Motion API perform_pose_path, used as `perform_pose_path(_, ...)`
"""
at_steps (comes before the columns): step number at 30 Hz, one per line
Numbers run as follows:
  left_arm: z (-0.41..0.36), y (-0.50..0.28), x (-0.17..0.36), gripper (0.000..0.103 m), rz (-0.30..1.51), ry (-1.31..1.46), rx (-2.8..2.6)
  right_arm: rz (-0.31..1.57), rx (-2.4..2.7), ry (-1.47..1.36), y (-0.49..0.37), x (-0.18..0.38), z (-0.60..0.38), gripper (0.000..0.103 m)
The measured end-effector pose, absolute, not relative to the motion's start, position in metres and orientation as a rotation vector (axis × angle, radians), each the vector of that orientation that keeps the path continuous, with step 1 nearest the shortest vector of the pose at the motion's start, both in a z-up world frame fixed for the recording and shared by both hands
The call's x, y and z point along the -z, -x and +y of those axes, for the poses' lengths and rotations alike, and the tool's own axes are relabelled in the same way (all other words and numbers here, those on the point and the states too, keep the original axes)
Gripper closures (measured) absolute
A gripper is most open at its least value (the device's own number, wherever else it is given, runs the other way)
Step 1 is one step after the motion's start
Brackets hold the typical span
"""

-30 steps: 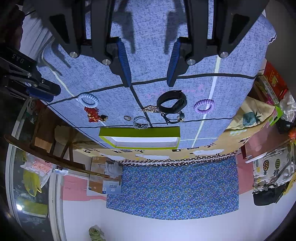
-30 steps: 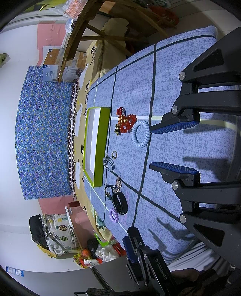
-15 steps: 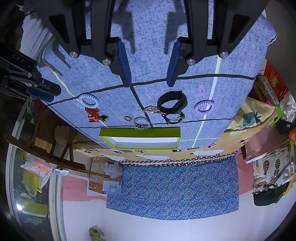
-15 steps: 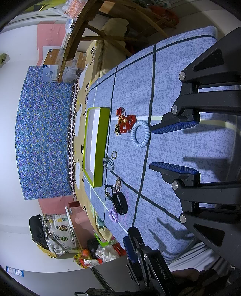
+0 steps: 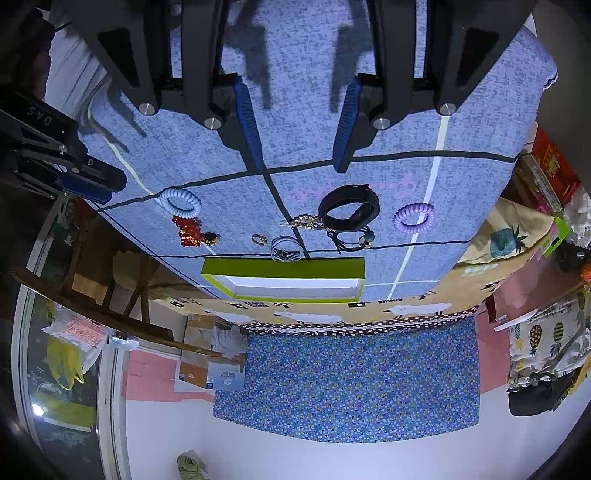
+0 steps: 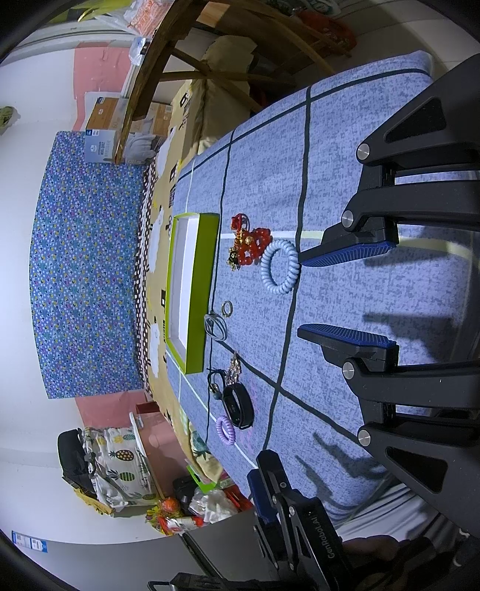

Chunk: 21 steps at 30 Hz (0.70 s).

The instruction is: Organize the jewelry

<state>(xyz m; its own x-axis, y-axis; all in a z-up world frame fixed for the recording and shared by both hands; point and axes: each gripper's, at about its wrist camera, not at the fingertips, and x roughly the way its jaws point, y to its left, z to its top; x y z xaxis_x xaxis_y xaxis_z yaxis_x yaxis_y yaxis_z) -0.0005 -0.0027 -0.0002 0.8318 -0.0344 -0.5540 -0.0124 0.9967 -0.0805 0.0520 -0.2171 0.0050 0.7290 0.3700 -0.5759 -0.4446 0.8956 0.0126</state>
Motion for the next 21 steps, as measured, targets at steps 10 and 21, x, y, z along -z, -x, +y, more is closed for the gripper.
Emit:
perform_pose_path(10, 0.016, -0.021, 0.002, 0.062, 0.623, 0.08, -0.038, 0.621, -0.46, 0.124, -0.069, -0.004, -0.215, 0.07)
perform_pose_path(21, 0.045, -0.071, 0.005, 0.062, 0.69, 0.082, -0.108, 0.671, -0.468, 0.098, -0.109, -0.004, -0.216, 0.07)
